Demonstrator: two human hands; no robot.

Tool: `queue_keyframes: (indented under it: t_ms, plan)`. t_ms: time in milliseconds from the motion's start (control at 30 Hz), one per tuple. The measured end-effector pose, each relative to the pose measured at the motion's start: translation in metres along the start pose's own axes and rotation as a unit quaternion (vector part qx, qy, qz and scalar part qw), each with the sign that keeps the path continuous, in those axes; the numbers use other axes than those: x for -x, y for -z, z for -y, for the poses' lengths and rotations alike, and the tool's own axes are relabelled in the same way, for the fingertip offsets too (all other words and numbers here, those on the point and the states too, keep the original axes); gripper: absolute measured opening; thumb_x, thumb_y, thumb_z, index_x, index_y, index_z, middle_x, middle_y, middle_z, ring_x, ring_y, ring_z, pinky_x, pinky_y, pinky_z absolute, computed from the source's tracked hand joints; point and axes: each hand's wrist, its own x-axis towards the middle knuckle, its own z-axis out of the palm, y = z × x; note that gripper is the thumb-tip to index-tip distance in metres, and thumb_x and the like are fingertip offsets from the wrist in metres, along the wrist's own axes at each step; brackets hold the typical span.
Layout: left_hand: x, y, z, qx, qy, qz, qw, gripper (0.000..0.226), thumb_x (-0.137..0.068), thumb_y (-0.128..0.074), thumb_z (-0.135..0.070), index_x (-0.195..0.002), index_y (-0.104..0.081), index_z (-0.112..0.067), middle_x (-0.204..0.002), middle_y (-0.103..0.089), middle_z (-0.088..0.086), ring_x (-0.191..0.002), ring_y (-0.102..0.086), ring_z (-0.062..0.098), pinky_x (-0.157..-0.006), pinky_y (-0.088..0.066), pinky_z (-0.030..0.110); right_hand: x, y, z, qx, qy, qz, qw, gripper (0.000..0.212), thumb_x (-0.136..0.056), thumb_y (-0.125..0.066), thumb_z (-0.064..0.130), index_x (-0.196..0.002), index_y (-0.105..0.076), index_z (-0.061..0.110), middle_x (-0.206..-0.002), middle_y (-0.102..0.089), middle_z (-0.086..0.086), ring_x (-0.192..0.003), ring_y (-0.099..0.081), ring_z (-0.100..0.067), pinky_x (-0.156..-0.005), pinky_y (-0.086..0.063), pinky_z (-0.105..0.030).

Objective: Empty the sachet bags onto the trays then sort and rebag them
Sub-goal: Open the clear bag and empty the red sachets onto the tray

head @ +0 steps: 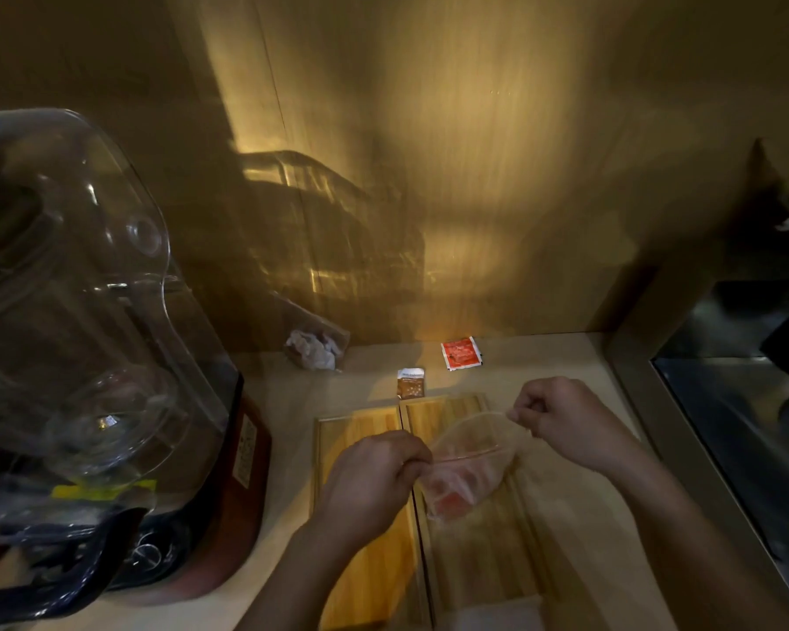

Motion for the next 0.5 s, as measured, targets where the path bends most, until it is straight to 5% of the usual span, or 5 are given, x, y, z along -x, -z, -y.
queue_keyframes:
  t_ms: [100,333,500]
  plan:
    - [0.003,0.013,-0.001,0.075,0.022,0.063,0.995,0.009,-0.086,-0.061,-0.02,-0.088,-0.07,-0.019,-0.081,-0.062,-0.019,-0.086,-0.06,0.004,-0.083,-0.051,0.03,0.011,0.021,0.004,-0.005,0.017,0.104,0.994,0.02,-0.082,-0.063,0.011,-0.063,-0.064,0.017,-0.053,-0.055,0.009,-0.051,-0.051,0.0,-0.05,-0.037,-0.013]
    - [-0.009,0.031,0.005,0.225,0.047,0.234,0.945,0.009,-0.085,-0.063,-0.012,-0.08,-0.068,-0.018,-0.08,-0.066,-0.001,-0.078,-0.062,0.008,-0.075,-0.049,0.021,0.007,0.032,0.002,-0.062,-0.039,0.278,0.958,0.02,-0.077,-0.059,0.0,-0.06,-0.062,0.01,-0.045,-0.049,0.003,-0.046,-0.041,-0.011,-0.044,-0.034,-0.021]
    - [-0.031,0.002,0.028,0.28,0.113,0.15,0.941,0.017,-0.084,-0.06,0.001,-0.072,-0.063,-0.011,-0.067,-0.06,0.004,-0.057,-0.056,-0.001,-0.063,-0.047,0.016,-0.021,0.002,-0.015,-0.08,-0.075,0.235,0.966,0.026,-0.076,-0.059,0.0,-0.052,-0.058,0.012,-0.047,-0.045,-0.004,-0.041,-0.037,-0.013,-0.043,-0.031,-0.023]
